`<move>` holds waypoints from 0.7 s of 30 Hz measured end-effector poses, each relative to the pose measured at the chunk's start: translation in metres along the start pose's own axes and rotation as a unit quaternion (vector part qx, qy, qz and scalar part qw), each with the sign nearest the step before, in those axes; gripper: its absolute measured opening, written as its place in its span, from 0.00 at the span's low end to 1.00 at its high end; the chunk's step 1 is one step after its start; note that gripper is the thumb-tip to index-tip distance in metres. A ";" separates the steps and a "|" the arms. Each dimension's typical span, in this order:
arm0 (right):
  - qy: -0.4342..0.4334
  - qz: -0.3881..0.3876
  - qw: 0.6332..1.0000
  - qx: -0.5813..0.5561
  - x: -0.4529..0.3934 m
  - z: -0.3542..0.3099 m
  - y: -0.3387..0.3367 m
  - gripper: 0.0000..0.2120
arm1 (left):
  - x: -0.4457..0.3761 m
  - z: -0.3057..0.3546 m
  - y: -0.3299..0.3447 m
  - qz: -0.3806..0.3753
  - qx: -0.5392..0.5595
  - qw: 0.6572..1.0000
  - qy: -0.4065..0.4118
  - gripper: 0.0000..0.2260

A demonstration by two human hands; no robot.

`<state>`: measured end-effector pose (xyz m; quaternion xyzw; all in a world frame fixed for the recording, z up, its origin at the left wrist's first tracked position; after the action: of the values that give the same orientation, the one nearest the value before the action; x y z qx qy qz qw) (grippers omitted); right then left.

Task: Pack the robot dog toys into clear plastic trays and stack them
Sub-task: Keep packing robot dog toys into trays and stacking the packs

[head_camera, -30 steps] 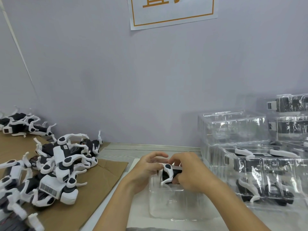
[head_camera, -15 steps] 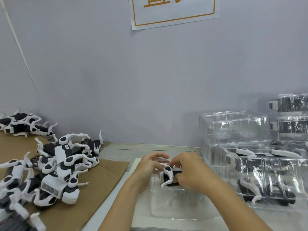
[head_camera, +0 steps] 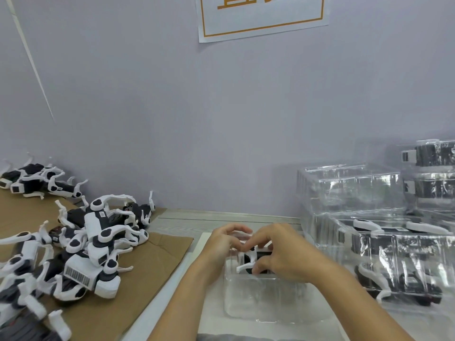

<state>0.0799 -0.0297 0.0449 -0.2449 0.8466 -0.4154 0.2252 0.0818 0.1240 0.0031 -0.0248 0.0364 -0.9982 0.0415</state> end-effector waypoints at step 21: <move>-0.031 0.030 0.993 0.113 -0.001 -0.026 0.012 0.15 | 0.002 -0.001 -0.003 -0.021 0.027 0.999 -0.005 0.22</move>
<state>0.0622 -0.0073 0.0500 -0.2054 0.7940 -0.4935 0.2896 0.0795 0.1264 0.0022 -0.0297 0.0091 -0.9993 0.0217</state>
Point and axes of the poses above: each hand's wrist, its own x-axis away from the middle knuckle, its own y-axis out of the palm, z = x × y, the point moved 4 cm from there along -x, towards the middle knuckle, and after that the axes turned 2 degrees about -z, right-handed, at the moved point
